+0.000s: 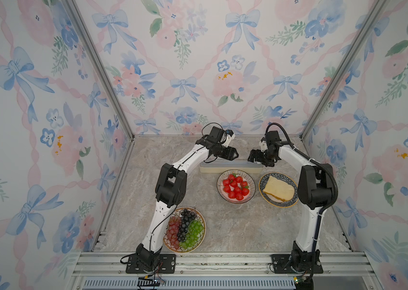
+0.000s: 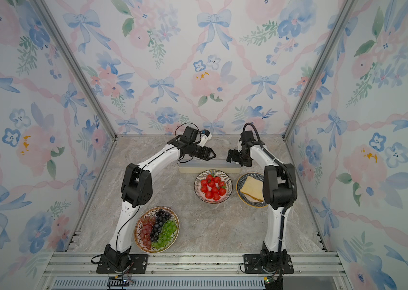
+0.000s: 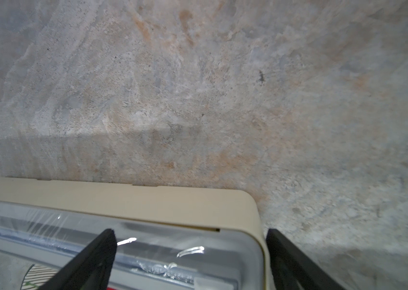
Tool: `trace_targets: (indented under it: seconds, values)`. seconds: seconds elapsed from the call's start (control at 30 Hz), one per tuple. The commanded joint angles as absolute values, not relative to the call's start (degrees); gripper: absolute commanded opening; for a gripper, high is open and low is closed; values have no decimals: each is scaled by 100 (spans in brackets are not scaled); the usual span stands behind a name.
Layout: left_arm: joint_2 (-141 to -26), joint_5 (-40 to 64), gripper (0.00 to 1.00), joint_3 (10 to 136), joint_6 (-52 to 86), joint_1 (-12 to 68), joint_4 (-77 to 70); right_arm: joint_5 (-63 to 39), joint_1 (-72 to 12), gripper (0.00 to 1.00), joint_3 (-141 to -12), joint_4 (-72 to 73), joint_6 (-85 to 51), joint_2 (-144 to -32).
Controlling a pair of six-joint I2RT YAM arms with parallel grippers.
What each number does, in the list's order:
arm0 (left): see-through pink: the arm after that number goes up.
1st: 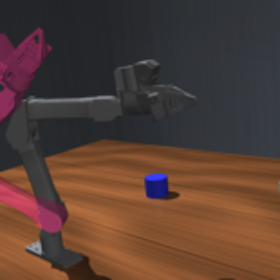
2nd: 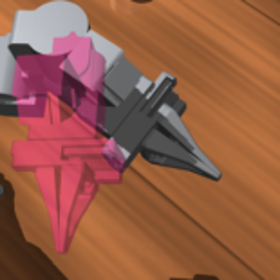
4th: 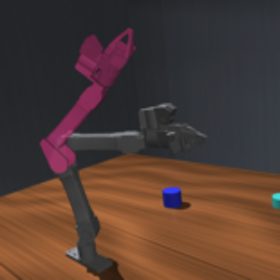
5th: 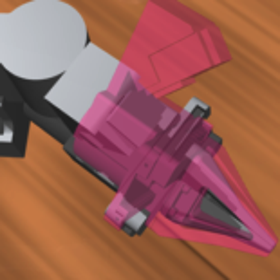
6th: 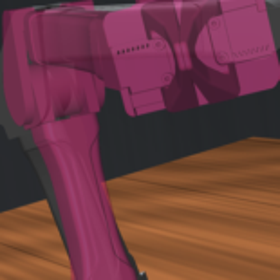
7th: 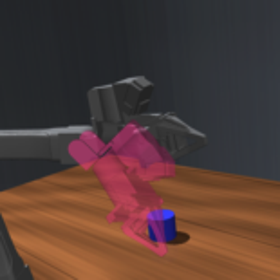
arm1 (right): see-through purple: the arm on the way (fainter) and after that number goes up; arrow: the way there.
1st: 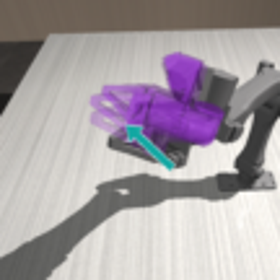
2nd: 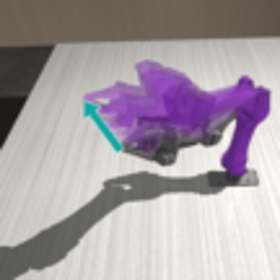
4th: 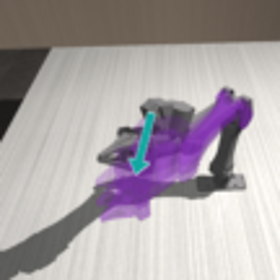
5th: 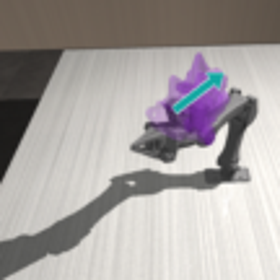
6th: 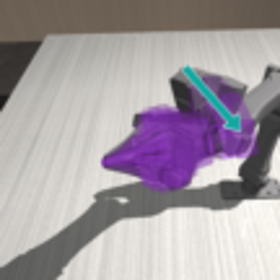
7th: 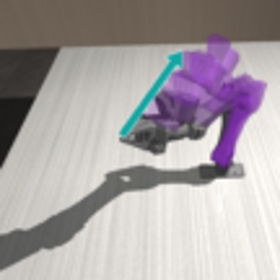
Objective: Wrap the plate with plastic wrap
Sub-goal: Pull the plastic wrap from the plastic wrap cutting box.
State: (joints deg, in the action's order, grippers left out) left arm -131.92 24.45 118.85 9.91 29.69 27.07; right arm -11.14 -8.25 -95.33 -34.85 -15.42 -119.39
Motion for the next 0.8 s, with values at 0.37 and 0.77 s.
trace_targets:
  seconds: [0.37,0.77]
  values:
    - [-12125,1955,67,10349,-2085,2034,2760,-1020,-573,96,-8796,-3068,53,-10551]
    - [-12812,2738,66,10623,-2540,1947,2769,-1292,-562,95,-8582,-3101,243,-10419]
